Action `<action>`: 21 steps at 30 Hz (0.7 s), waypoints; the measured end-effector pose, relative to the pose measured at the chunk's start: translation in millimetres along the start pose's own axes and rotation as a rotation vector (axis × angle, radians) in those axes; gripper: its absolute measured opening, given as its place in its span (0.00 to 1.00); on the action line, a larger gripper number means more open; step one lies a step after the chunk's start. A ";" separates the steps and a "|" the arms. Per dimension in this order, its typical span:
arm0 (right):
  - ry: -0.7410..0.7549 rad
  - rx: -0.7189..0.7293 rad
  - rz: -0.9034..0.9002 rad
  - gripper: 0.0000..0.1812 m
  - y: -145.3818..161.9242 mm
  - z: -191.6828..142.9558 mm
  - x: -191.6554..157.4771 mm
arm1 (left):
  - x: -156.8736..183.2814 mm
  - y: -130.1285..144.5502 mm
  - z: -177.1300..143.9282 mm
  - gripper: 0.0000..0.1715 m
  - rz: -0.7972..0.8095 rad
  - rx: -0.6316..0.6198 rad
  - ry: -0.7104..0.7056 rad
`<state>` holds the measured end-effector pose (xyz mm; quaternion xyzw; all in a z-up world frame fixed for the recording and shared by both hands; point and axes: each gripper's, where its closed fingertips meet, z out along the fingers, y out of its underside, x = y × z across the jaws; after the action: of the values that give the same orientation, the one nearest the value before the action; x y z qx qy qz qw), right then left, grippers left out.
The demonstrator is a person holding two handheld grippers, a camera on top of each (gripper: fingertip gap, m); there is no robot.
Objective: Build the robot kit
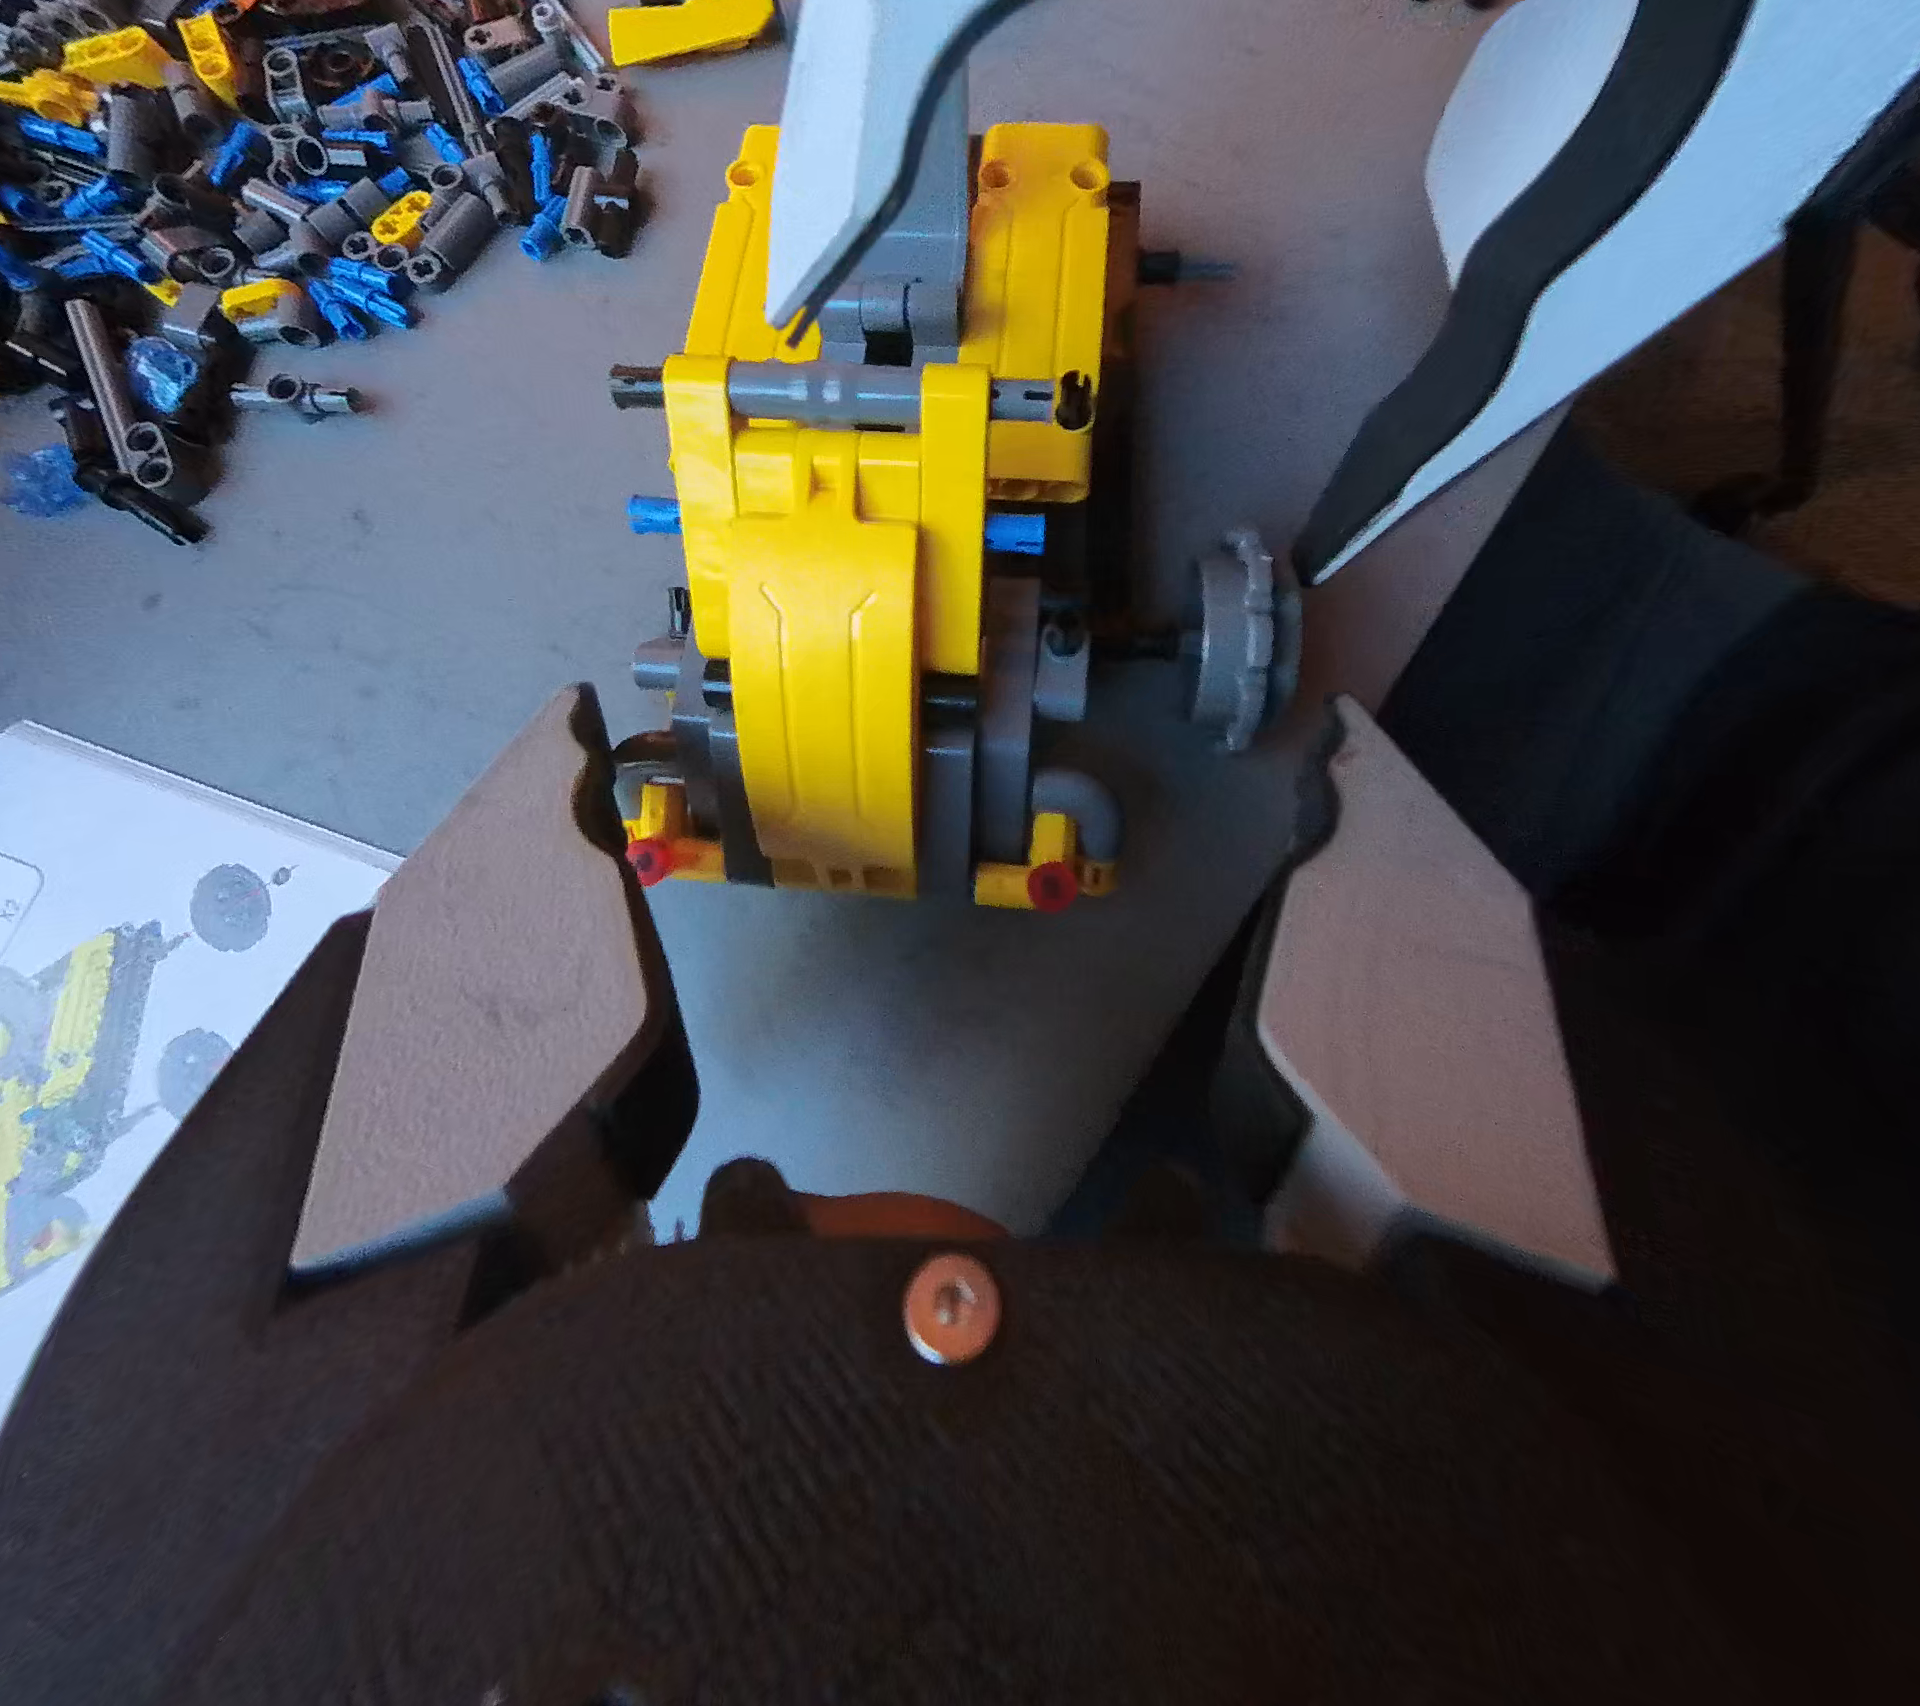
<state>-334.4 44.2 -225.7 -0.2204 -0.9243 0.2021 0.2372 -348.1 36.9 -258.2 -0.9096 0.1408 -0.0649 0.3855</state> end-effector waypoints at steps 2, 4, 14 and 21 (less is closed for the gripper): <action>-0.047 -0.008 0.014 0.51 -0.8 2.0 0.7 | -1.6 0.0 0.1 0.72 0.028 -0.002 -0.004; -0.069 -0.037 0.015 0.55 1.8 6.5 2.4 | 0.3 -1.1 1.4 0.70 0.054 0.005 0.008; -0.095 -0.084 -0.002 0.57 9.8 14.7 -1.5 | 3.9 0.3 10.7 0.72 0.095 -0.005 -0.009; -0.113 -0.092 -0.018 0.57 10.8 15.1 -6.2 | 8.1 -1.2 11.7 0.71 0.077 0.010 0.005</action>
<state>-334.1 45.9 -245.3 -0.2113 -0.9464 0.1693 0.1760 -337.4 43.1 -265.4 -0.9014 0.1765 -0.0532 0.3919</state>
